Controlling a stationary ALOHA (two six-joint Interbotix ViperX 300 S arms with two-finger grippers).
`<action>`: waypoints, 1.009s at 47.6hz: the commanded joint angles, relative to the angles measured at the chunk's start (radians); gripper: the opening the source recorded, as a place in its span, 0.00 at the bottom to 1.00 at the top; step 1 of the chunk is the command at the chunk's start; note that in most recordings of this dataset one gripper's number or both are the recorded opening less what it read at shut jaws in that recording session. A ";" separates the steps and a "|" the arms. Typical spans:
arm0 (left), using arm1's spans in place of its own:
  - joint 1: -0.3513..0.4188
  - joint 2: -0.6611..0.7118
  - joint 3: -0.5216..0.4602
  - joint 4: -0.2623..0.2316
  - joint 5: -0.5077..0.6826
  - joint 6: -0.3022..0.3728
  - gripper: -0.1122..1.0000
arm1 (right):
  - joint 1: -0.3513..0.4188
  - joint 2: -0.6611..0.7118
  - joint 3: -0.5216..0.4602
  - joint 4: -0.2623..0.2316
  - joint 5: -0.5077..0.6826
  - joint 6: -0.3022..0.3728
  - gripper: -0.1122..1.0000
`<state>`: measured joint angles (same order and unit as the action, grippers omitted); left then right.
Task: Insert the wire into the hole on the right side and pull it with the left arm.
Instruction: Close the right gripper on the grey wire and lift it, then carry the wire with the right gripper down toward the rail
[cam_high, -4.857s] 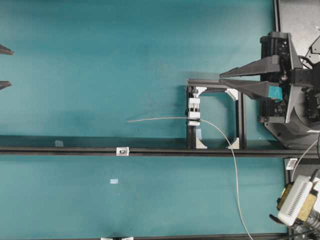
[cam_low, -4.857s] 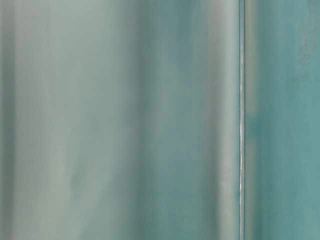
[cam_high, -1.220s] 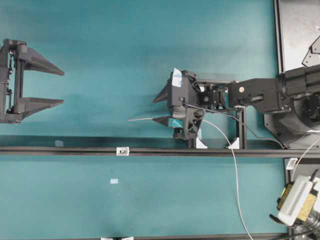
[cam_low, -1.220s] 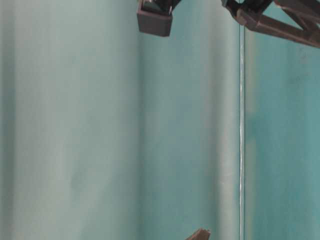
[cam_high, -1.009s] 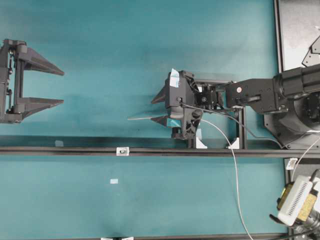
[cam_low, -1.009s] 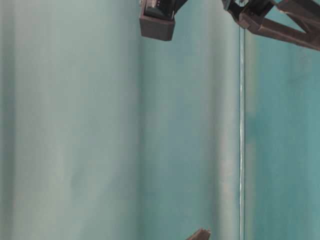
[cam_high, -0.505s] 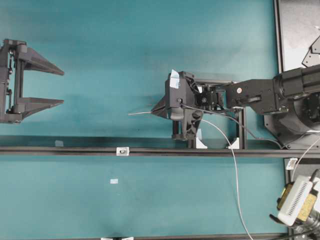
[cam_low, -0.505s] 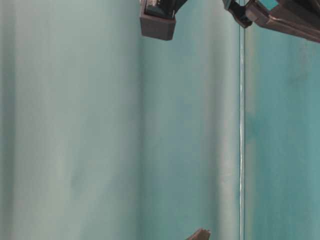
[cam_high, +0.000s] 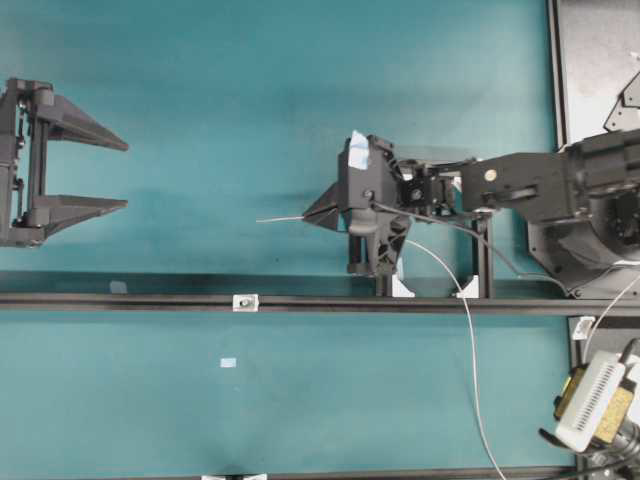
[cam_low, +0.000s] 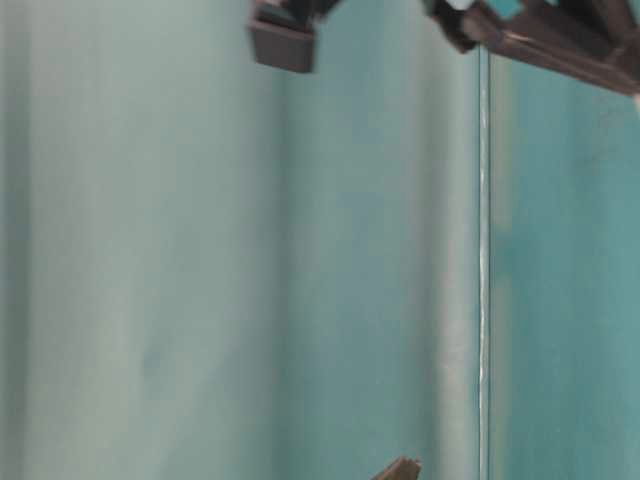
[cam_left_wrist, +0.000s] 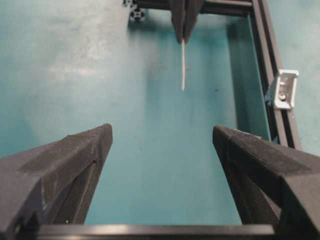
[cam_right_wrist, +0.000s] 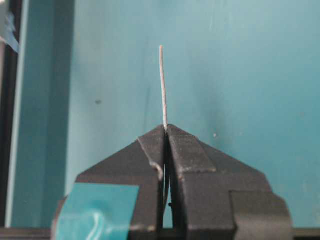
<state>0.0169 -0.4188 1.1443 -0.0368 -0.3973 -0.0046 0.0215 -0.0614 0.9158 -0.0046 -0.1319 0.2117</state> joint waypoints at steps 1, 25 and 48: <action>0.005 -0.005 -0.015 -0.003 -0.008 -0.002 0.60 | 0.005 -0.054 0.000 -0.003 0.011 0.000 0.11; 0.005 -0.005 -0.031 -0.003 -0.009 -0.002 0.60 | 0.006 -0.207 0.025 -0.005 0.081 -0.005 0.11; 0.005 -0.005 -0.015 -0.008 -0.078 -0.003 0.59 | 0.006 -0.290 0.072 -0.005 0.040 0.002 0.11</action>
<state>0.0184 -0.4188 1.1321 -0.0383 -0.4403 -0.0061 0.0261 -0.3390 0.9833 -0.0092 -0.0491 0.2117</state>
